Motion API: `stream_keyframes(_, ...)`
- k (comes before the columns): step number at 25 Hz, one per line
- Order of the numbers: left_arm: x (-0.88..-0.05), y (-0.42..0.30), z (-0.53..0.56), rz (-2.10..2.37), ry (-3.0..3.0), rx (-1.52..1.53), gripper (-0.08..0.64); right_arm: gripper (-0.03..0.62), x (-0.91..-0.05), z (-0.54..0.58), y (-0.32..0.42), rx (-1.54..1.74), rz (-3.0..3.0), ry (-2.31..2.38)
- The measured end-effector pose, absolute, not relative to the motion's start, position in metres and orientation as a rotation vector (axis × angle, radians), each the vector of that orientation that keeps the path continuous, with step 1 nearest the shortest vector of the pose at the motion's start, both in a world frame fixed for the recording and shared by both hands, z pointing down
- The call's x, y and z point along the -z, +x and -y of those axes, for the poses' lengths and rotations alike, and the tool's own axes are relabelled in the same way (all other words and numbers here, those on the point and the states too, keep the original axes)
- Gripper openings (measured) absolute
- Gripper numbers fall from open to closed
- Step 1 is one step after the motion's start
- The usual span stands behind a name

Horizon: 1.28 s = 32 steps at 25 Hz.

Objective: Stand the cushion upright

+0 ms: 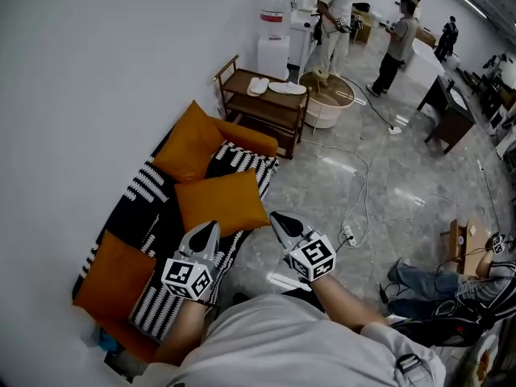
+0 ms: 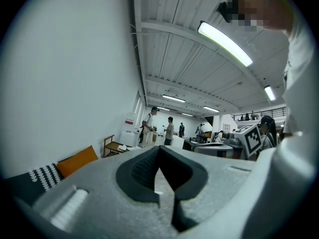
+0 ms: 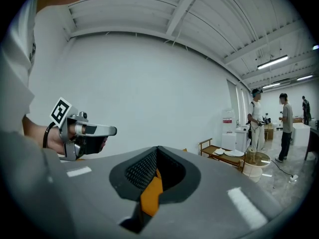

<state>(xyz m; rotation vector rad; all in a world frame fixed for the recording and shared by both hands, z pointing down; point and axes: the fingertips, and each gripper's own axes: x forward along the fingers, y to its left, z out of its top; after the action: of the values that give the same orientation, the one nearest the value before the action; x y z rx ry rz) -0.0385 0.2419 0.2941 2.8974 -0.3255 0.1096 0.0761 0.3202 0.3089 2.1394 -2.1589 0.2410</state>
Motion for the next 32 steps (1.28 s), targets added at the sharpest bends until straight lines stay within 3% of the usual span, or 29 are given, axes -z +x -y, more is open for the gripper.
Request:
stream_keyframes(13,-0.317,-0.001,-0.178,0.359,2.863,-0.126,0.003,0.011,-0.329,-0.255,0.104,-0.247,2.194,2.045)
stream_keyframes(32,-0.348,0.159,-0.121,0.476,2.82,-0.224,0.003,0.011,-0.354,-0.193,0.283,-0.331,2.271,1.909)
